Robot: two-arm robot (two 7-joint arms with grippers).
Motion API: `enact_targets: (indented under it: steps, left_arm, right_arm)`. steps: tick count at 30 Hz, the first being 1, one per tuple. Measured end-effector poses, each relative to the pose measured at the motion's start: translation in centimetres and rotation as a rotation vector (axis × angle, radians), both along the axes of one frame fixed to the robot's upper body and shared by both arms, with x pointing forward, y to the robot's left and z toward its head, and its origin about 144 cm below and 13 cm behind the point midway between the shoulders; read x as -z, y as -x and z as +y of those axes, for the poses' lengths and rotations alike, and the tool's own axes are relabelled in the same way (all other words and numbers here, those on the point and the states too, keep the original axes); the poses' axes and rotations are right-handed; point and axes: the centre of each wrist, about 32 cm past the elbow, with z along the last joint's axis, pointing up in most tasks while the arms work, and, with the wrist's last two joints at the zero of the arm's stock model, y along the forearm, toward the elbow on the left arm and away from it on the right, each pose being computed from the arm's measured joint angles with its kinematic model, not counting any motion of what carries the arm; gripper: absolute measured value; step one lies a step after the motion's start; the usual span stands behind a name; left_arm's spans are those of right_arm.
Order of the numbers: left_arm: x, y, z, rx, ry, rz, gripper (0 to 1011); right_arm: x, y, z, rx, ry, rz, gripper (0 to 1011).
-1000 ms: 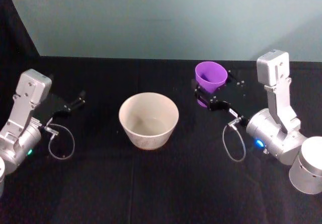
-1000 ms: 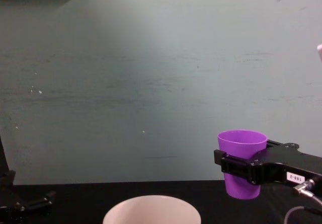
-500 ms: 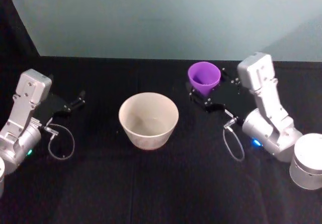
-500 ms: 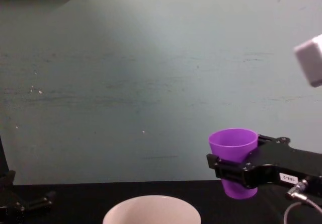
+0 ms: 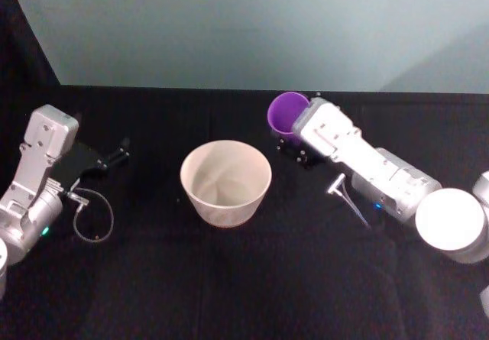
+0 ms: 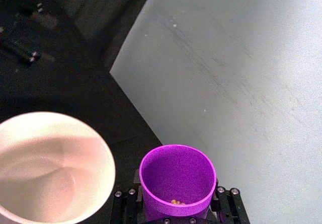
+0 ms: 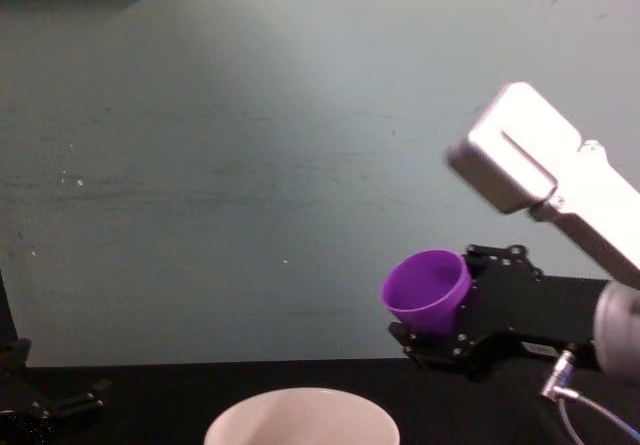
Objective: Pick up the cup and pour the mung beans from the cup into the bowl.
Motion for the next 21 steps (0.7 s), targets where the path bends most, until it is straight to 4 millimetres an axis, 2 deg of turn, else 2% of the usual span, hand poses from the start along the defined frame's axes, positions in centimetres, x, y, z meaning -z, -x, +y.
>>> enact_targets:
  steps: [9, 21]
  left_arm:
    - [0.0, 0.0, 0.0, 0.000, 0.000, 0.000, 1000]
    - [0.0, 0.0, 0.0, 0.000, 0.000, 0.000, 1000]
  right_arm:
    - [-1.5, -0.9, 1.8, -0.066, 0.203, -0.068, 723]
    - [-2.1, -0.9, 4.3, -0.102, 0.436, -0.159, 723]
